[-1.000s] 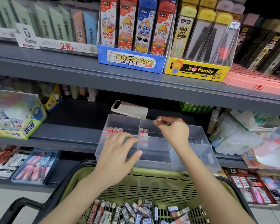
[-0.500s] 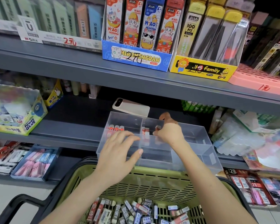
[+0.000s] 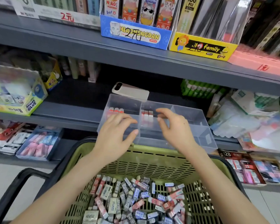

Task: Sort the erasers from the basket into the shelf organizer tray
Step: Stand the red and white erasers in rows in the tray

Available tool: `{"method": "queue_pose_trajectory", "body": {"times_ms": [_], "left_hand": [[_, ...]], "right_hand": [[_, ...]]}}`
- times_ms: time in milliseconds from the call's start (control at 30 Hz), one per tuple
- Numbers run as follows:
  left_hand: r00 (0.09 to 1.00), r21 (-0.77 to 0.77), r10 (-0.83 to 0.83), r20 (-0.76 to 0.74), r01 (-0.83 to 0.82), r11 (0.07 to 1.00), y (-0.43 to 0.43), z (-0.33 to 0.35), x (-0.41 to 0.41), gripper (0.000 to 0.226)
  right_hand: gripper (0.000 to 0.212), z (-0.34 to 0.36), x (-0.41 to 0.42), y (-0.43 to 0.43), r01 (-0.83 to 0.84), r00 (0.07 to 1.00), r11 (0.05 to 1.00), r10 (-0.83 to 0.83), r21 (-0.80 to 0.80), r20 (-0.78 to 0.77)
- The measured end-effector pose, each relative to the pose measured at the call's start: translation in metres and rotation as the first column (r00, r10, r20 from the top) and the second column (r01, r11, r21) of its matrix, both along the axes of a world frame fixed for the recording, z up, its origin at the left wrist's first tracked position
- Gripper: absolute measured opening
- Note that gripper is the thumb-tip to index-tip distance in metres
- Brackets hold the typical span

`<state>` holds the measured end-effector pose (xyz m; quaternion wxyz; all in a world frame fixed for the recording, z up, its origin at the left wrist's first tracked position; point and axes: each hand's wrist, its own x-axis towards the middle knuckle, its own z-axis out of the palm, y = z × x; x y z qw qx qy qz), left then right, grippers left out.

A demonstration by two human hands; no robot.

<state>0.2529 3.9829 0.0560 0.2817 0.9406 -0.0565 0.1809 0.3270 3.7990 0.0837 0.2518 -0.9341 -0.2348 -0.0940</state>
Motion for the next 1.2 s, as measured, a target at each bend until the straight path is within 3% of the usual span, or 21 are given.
{"method": "queue_pose_trajectory", "body": {"times_ms": [100,167,233,300,367,400,467,500,600,667,733,833,967,1067,1133,1200], "left_hand": [[0.985,-0.065,0.044,0.166,-0.034,0.997,-0.002,-0.001,-0.014,0.022],[0.969,-0.092,0.066,0.239,-0.046,0.995,-0.005,-0.006,-0.027,0.022],[0.972,-0.086,0.026,0.233,-0.006,0.996,-0.011,-0.015,-0.038,0.022],[0.989,-0.046,-0.066,0.135,0.073,0.996,-0.020,-0.031,-0.047,0.016],[0.981,0.013,-0.163,-0.104,0.165,0.986,-0.028,-0.055,-0.051,0.010],[0.950,0.045,-0.197,-0.241,0.214,0.976,-0.031,-0.069,-0.052,0.015],[0.859,0.097,-0.242,-0.452,0.317,0.943,-0.036,-0.100,-0.050,0.026],[0.821,0.118,-0.258,-0.509,0.364,0.924,-0.039,-0.113,-0.047,0.028],[0.780,0.177,-0.268,-0.565,0.432,0.885,-0.051,-0.144,-0.039,0.034],[0.793,0.246,-0.233,-0.563,0.430,0.869,-0.065,-0.163,-0.038,0.037],[0.829,0.315,-0.171,-0.533,0.382,0.869,-0.078,-0.177,-0.042,0.035],[0.862,0.325,-0.068,-0.501,0.260,0.909,-0.088,-0.193,-0.048,0.032],[0.889,0.250,0.011,-0.458,0.117,0.961,-0.087,-0.195,-0.050,0.032],[0.892,0.152,-0.020,-0.452,0.099,0.983,-0.086,-0.186,-0.051,0.028],[0.829,-0.087,-0.104,-0.550,0.067,0.994,-0.087,-0.177,-0.055,0.019],[0.738,-0.357,-0.208,-0.642,-0.048,0.933,-0.090,-0.169,-0.060,0.015]], "right_hand": [[0.021,-0.010,-0.039,-0.018,-0.059,0.977,0.991,0.032,0.123,0.209],[0.016,-0.027,-0.059,-0.031,-0.150,0.962,0.974,0.104,0.169,0.252],[0.007,-0.049,-0.074,-0.043,-0.246,0.944,0.962,0.210,0.118,0.254],[0.003,-0.074,-0.083,-0.052,-0.288,0.931,0.957,0.274,0.024,0.240],[0.005,-0.102,-0.090,-0.056,-0.274,0.952,0.960,0.280,-0.059,0.122],[0.009,-0.114,-0.093,-0.055,-0.242,0.970,0.964,0.241,-0.113,-0.021],[0.023,-0.144,-0.096,-0.057,-0.182,0.946,0.939,0.086,-0.290,-0.314],[0.027,-0.157,-0.095,-0.060,-0.168,0.924,0.914,0.016,-0.369,-0.382],[0.032,-0.182,-0.094,-0.074,-0.144,0.881,0.872,-0.102,-0.468,-0.461],[0.047,-0.193,-0.097,-0.084,-0.160,0.871,0.832,-0.134,-0.532,-0.472],[0.053,-0.203,-0.101,-0.092,-0.186,0.880,0.790,-0.130,-0.584,-0.456],[0.058,-0.211,-0.102,-0.095,-0.168,0.899,0.800,-0.116,-0.575,-0.423],[0.063,-0.209,-0.094,-0.093,-0.241,0.866,0.784,-0.091,-0.571,-0.491],[0.062,-0.203,-0.089,-0.096,-0.298,0.815,0.802,-0.068,-0.518,-0.575],[0.056,-0.200,-0.087,-0.101,-0.297,0.795,0.836,-0.051,-0.462,-0.604],[0.052,-0.196,-0.087,-0.107,-0.331,0.798,0.833,-0.004,-0.444,-0.603]]}}
